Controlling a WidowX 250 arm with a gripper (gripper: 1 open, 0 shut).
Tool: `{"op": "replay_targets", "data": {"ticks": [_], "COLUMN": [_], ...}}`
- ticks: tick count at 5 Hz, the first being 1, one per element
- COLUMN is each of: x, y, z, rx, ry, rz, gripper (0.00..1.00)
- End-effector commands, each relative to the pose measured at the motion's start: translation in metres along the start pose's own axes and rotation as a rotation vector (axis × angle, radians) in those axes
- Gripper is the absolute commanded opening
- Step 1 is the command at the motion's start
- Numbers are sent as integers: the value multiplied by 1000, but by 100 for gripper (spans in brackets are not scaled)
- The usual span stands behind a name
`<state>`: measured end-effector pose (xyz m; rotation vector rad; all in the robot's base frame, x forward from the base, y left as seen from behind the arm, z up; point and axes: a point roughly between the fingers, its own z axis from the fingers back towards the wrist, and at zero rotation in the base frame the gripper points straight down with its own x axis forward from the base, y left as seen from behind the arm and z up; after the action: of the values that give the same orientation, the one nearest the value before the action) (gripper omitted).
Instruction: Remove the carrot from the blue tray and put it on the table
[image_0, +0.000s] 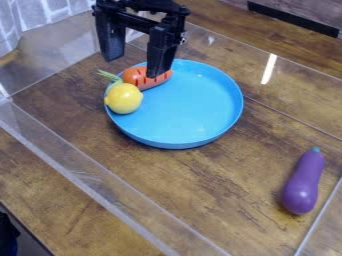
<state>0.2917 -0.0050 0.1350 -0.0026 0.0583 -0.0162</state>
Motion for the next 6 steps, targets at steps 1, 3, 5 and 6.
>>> {"op": "replay_targets", "data": {"ticks": [1, 3, 5, 6], "x": [4, 12, 15, 17], "y": [3, 11, 18, 20], "z": [-10, -35, -42, -45], "rx": [2, 15, 29, 36], "ry": [8, 12, 11, 14], "rz": [-3, -14, -26, -27], "gripper": [100, 100, 100, 100]}}
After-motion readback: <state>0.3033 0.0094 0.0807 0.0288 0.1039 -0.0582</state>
